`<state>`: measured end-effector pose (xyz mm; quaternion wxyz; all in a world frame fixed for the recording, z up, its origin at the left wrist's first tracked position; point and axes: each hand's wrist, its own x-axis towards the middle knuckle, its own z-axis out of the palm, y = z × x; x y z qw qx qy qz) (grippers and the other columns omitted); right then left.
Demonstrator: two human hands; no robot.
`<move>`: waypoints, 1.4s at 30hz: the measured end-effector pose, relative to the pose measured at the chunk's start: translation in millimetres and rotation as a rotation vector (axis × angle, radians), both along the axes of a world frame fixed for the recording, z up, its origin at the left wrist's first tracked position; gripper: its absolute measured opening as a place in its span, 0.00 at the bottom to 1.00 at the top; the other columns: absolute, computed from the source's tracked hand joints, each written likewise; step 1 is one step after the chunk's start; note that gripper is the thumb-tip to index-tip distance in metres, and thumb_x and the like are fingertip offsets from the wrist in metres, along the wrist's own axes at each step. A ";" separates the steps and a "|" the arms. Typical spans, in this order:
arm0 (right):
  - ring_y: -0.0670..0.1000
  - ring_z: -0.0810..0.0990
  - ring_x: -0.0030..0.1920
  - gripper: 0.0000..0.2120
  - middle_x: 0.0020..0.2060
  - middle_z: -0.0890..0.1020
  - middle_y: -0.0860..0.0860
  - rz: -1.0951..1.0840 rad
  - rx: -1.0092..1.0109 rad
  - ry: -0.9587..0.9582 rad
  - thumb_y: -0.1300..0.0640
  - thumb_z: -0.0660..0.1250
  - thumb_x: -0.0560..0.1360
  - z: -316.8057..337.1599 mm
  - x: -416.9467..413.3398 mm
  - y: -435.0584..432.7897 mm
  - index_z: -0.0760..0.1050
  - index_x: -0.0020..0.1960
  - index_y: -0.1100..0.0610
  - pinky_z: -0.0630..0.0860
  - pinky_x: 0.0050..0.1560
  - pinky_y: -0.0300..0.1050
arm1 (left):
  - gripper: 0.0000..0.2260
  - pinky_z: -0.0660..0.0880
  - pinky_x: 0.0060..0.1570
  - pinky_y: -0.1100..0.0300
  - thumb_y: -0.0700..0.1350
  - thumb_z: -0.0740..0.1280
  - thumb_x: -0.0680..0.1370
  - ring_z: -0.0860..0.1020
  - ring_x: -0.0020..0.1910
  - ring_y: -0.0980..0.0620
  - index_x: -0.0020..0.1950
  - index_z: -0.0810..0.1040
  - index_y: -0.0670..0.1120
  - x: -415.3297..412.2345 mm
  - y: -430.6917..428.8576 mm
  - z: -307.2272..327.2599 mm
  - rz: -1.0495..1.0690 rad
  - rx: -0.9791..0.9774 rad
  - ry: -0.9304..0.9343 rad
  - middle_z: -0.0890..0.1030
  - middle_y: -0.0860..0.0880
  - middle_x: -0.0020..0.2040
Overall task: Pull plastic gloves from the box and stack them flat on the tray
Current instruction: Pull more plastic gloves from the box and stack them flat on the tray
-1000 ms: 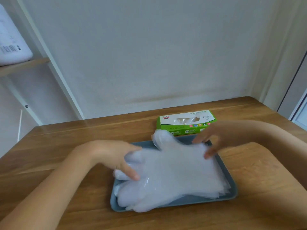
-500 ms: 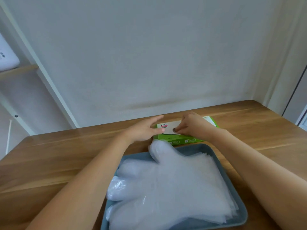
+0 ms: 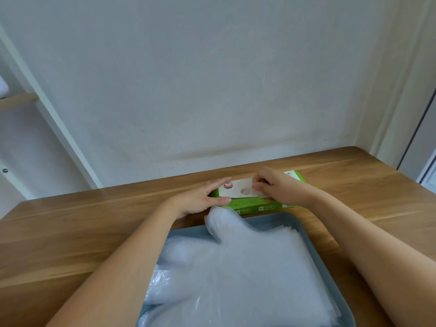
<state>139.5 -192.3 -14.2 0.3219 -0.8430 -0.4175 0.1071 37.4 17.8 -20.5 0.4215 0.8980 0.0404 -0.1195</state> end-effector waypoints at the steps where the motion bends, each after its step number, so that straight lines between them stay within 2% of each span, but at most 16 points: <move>1: 0.46 0.71 0.35 0.11 0.37 0.73 0.47 -0.022 0.035 0.029 0.59 0.59 0.80 1.9 0.5 -1.4 0.71 0.39 0.54 0.69 0.37 0.37 | 0.28 0.50 0.76 0.53 0.53 0.67 0.78 0.52 0.77 0.57 0.74 0.59 0.65 0.3 0.2 0.2 -0.005 0.001 0.001 0.56 0.57 0.78; 4: 0.45 0.72 0.34 0.10 0.35 0.74 0.47 -0.121 0.152 0.105 0.58 0.59 0.81 1.3 3.6 -2.7 0.71 0.41 0.53 0.69 0.36 0.34 | 0.28 0.49 0.76 0.54 0.52 0.66 0.79 0.51 0.77 0.58 0.75 0.58 0.64 0.4 -0.8 1.0 -0.013 0.005 0.000 0.55 0.57 0.78; 9: 0.55 0.78 0.41 0.10 0.38 0.78 0.53 -0.416 0.638 0.318 0.56 0.56 0.82 3.1 19.2 -4.4 0.74 0.45 0.55 0.76 0.50 0.53 | 0.29 0.49 0.77 0.51 0.52 0.64 0.80 0.51 0.77 0.55 0.77 0.54 0.61 2.2 -1.0 2.3 -0.029 0.079 0.025 0.54 0.56 0.79; 12: 0.48 0.78 0.40 0.13 0.38 0.78 0.51 -0.326 0.915 0.423 0.59 0.55 0.82 38.6 9.6 -11.9 0.74 0.43 0.58 0.77 0.50 0.45 | 0.30 0.53 0.75 0.56 0.54 0.64 0.79 0.56 0.76 0.54 0.77 0.54 0.60 5.0 -2.1 6.1 -0.018 0.160 0.061 0.57 0.57 0.78; 15: 0.50 0.79 0.42 0.12 0.42 0.78 0.55 -0.075 1.059 0.584 0.61 0.55 0.82 77.3 -10.6 -18.4 0.73 0.44 0.61 0.79 0.46 0.42 | 0.32 0.54 0.74 0.59 0.56 0.65 0.79 0.57 0.76 0.53 0.79 0.52 0.58 5.5 -2.8 13.5 -0.017 0.287 0.113 0.57 0.57 0.78; 18: 0.52 0.79 0.40 0.10 0.40 0.78 0.56 0.037 0.974 0.700 0.62 0.54 0.82 99.5 -34.8 -25.0 0.72 0.47 0.64 0.80 0.43 0.43 | 0.31 0.59 0.73 0.55 0.57 0.69 0.76 0.63 0.74 0.52 0.76 0.64 0.52 7.0 -5.9 26.9 0.066 0.318 -0.021 0.66 0.55 0.74; 20: 0.50 0.79 0.36 0.10 0.37 0.77 0.55 0.050 0.868 0.717 0.62 0.55 0.81 104.6 -48.6 -30.2 0.72 0.46 0.63 0.79 0.38 0.41 | 0.19 0.66 0.69 0.53 0.54 0.70 0.73 0.73 0.67 0.52 0.64 0.77 0.52 -1.9 -12.5 42.9 0.263 0.059 -0.264 0.77 0.54 0.64; 22: 0.47 0.78 0.32 0.11 0.33 0.77 0.53 0.074 0.763 0.742 0.62 0.55 0.81 105.9 -58.7 -34.5 0.72 0.43 0.62 0.78 0.34 0.39 | 0.13 0.66 0.69 0.54 0.56 0.67 0.76 0.77 0.59 0.58 0.57 0.79 0.52 -20.8 -23.0 61.5 0.337 -0.302 -0.419 0.80 0.55 0.58; 25: 0.46 0.77 0.31 0.11 0.31 0.77 0.52 0.135 0.630 0.757 0.62 0.55 0.81 105.0 -73.4 -35.2 0.72 0.43 0.63 0.76 0.34 0.37 | 0.29 0.65 0.69 0.58 0.68 0.60 0.72 0.80 0.55 0.59 0.56 0.79 0.44 -54.0 -44.4 82.1 0.289 -0.671 -0.412 0.84 0.53 0.51; 27: 0.48 0.77 0.33 0.11 0.34 0.78 0.55 0.183 0.586 0.831 0.61 0.56 0.80 100.5 -86.6 -34.0 0.73 0.47 0.67 0.76 0.35 0.37 | 0.28 0.71 0.65 0.57 0.69 0.65 0.69 0.81 0.56 0.53 0.51 0.85 0.47 -72.3 -60.5 89.2 0.252 -0.704 -0.384 0.85 0.50 0.52; 29: 0.50 0.79 0.36 0.14 0.39 0.79 0.57 0.208 0.506 0.866 0.60 0.57 0.81 91.6 -100.2 -32.9 0.73 0.53 0.72 0.77 0.37 0.38 | 0.17 0.76 0.54 0.57 0.58 0.66 0.74 0.82 0.50 0.51 0.47 0.85 0.46 -93.3 -75.5 86.9 0.248 -0.693 -0.387 0.84 0.47 0.49; 32: 0.46 0.79 0.35 0.15 0.37 0.82 0.51 0.184 0.411 0.842 0.60 0.56 0.82 79.0 -118.0 -32.3 0.74 0.55 0.71 0.75 0.36 0.35 | 0.11 0.76 0.47 0.57 0.47 0.68 0.76 0.82 0.45 0.47 0.48 0.82 0.39 -110.5 -88.7 75.3 0.354 -0.727 -0.426 0.83 0.44 0.44; 35: 0.55 0.76 0.43 0.17 0.43 0.78 0.58 0.150 0.384 0.846 0.56 0.60 0.80 68.0 -127.7 -30.0 0.75 0.56 0.70 0.71 0.47 0.44 | 0.06 0.73 0.39 0.58 0.41 0.70 0.76 0.79 0.39 0.46 0.41 0.82 0.40 -119.7 -95.1 67.4 0.526 -0.720 -0.449 0.81 0.44 0.37; 37: 0.53 0.78 0.39 0.17 0.40 0.80 0.57 0.090 0.391 0.909 0.51 0.62 0.79 65.0 -135.4 -29.3 0.78 0.50 0.66 0.74 0.42 0.42 | 0.11 0.70 0.31 0.63 0.41 0.67 0.78 0.76 0.31 0.52 0.35 0.78 0.44 -128.0 -98.0 64.5 0.578 -0.747 -0.449 0.78 0.48 0.31; 39: 0.51 0.77 0.36 0.18 0.40 0.79 0.54 0.092 0.414 0.975 0.42 0.66 0.74 63.5 -140.6 -31.3 0.78 0.47 0.58 0.73 0.36 0.41 | 0.12 0.71 0.33 0.61 0.48 0.68 0.78 0.76 0.31 0.51 0.37 0.76 0.44 -134.2 -97.9 60.5 0.626 -0.750 -0.472 0.77 0.47 0.33; 42: 0.53 0.79 0.43 0.25 0.53 0.80 0.52 0.138 0.416 0.847 0.35 0.69 0.68 62.4 -145.3 -41.7 0.77 0.55 0.52 0.76 0.41 0.44 | 0.12 0.71 0.36 0.59 0.51 0.74 0.71 0.76 0.33 0.49 0.40 0.76 0.44 -142.6 -90.2 54.6 0.709 -0.765 -0.478 0.77 0.46 0.35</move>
